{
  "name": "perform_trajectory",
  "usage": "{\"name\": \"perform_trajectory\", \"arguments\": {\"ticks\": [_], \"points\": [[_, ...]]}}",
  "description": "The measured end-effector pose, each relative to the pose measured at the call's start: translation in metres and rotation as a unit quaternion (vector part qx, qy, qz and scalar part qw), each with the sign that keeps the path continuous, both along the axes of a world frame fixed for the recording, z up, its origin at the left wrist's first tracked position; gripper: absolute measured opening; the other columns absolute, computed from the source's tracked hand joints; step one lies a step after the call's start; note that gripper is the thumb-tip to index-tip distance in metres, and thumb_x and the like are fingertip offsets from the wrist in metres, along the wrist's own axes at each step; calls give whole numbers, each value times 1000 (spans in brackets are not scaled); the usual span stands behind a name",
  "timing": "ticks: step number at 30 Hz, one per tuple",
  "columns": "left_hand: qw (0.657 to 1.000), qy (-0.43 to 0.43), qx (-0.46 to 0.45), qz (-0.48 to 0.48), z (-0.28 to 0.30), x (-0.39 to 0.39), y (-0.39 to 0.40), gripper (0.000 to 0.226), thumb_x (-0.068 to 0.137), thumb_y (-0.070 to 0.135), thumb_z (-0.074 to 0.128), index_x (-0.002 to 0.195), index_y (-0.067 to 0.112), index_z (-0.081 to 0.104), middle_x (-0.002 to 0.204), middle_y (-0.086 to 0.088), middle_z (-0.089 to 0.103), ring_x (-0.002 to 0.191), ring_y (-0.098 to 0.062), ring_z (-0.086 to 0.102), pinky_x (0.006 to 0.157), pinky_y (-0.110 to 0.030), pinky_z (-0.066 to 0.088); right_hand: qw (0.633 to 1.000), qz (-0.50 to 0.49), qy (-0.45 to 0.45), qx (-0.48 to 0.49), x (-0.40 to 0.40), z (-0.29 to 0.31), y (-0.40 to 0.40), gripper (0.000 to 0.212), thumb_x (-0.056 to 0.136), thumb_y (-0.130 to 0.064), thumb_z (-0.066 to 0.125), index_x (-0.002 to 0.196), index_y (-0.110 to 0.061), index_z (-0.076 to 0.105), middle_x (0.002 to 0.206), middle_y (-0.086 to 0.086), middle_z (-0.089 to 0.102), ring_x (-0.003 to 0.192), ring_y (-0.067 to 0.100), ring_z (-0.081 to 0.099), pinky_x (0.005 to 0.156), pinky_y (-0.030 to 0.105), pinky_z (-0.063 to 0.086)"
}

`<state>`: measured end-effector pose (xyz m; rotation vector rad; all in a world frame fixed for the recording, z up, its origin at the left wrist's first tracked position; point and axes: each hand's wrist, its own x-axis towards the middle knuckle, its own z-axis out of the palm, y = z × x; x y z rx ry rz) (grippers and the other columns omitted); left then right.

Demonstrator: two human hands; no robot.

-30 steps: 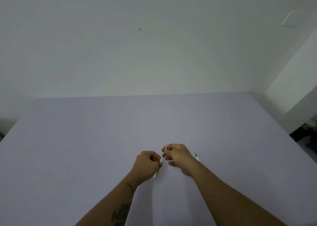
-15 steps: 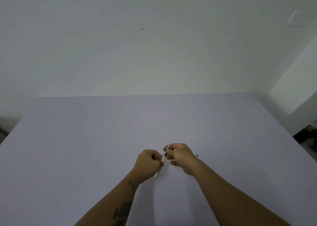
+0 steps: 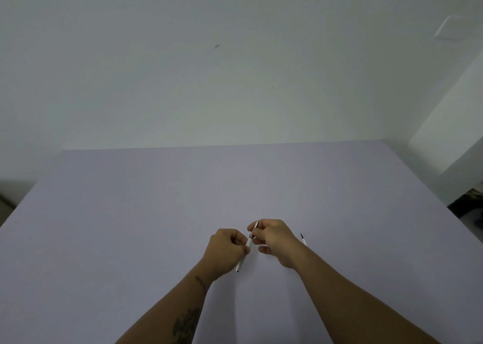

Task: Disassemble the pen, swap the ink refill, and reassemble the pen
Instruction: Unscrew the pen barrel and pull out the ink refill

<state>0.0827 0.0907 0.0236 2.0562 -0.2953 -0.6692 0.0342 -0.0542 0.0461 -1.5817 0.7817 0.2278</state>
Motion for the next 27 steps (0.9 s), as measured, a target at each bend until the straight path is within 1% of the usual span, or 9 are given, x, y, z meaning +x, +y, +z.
{"name": "perform_trajectory", "arguments": {"ticks": [3,6,9,12,16,20,22,25,27], "points": [[1000,-4,-3,1,0,-1,1,13,79,8,71,72,19,71,77,-9,71,69,-22,64,75,-44,61,1000,-6,-6,15,-2,0,1,14,93,-12,62,99,-19,72,94,3,71,82,16,65,65,27,52],[1000,-7,-4,3,0,-1,1,10,80,9,71,74,17,71,77,-8,70,70,-23,65,76,-44,62,1000,-13,-9,19,-4,-1,2,12,91,-18,66,102,-14,70,94,3,72,81,16,65,65,28,52],[1000,-7,-5,3,0,-2,2,11,79,9,72,73,19,71,75,-6,70,68,-21,65,75,-43,62,1000,-15,-13,9,-4,-2,3,11,93,-19,64,98,-11,70,91,3,72,80,16,65,66,27,52],[1000,-7,-2,5,0,-3,3,12,78,9,72,72,20,71,76,-8,71,66,-20,64,73,-43,61,1000,-11,-12,1,-4,-1,3,11,95,-15,60,95,-13,71,94,5,72,82,16,65,65,27,52],[1000,0,1,7,-2,-3,5,14,76,9,72,70,21,71,71,-4,69,63,-18,63,70,-39,60,1000,2,-5,7,-4,4,5,24,97,-7,52,95,-16,74,96,5,70,82,16,63,64,25,52],[1000,-3,3,9,-3,-1,5,11,78,9,72,73,19,71,74,-5,70,65,-18,64,71,-39,61,1000,0,-7,17,-5,4,5,16,93,-12,61,103,-19,72,96,4,71,83,16,64,66,26,52],[1000,-6,3,9,-2,0,5,12,78,9,72,72,20,71,74,-5,70,66,-19,64,71,-38,61,1000,-4,-6,18,-5,3,5,15,92,-16,64,106,-17,70,97,3,72,84,17,64,67,28,51],[1000,-9,2,6,-2,1,5,13,78,9,72,71,20,71,74,-4,70,66,-18,64,72,-39,61,1000,-11,-6,7,-4,1,6,13,93,-20,62,101,-13,70,95,3,72,82,17,64,66,27,51],[1000,-7,1,5,-2,2,5,12,77,9,71,72,20,71,73,-4,70,65,-18,64,72,-39,61,1000,-11,-8,2,-3,1,5,13,95,-19,60,98,-13,71,93,3,72,81,16,64,65,26,51]]}}
